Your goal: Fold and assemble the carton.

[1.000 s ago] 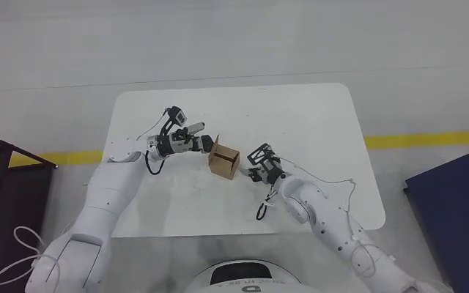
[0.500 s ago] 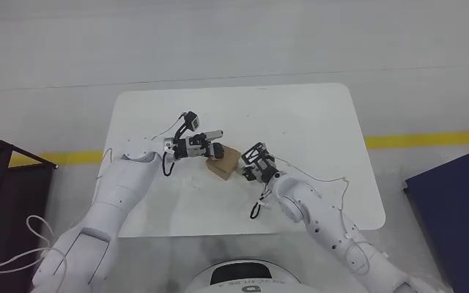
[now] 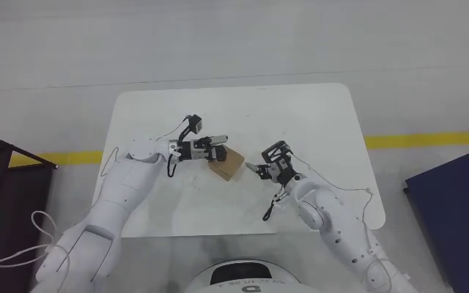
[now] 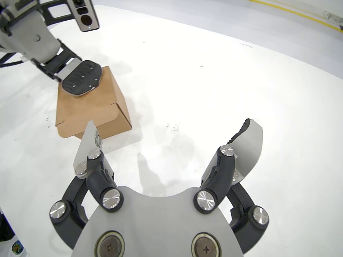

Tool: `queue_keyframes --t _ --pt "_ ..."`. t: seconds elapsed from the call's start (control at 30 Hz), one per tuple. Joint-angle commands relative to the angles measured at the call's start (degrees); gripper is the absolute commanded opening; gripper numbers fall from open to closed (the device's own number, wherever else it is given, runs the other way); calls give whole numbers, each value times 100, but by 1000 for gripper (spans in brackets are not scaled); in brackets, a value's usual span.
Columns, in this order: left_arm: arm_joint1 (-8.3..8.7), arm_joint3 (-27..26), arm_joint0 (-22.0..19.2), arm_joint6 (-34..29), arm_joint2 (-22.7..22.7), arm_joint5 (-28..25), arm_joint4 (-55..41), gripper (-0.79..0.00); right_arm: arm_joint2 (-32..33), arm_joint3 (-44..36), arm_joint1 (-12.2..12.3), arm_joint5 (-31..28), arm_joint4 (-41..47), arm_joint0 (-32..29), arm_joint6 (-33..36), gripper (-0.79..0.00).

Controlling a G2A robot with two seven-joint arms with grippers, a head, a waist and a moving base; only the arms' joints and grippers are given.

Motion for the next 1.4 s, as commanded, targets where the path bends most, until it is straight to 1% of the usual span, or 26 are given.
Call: queue_keyframes --t 0.0,0.3,0.6,0.9,1.23,1.37 --pt "-2 19 -8 -13 -7 -11 -6 0 -124 63 -22 6 -116 69 98 0" --pt "-1 51 -10 -29 -2 -80 123 0 -649 427 -182 291 -394 500 358 0" --pt "-10 61 17 -89 -16 -36 70 0 -903 778 -311 378 -365 791 425 0" --pt "-12 35 24 -118 -31 -22 77 0 -911 789 -376 420 -326 875 369 0" --pt "-9 -13 42 -130 -46 0 113 0 -963 954 -439 451 -408 953 540 0" --pt "-10 -18 38 -123 -45 6 139 0 -889 946 -439 490 -482 932 586 0"
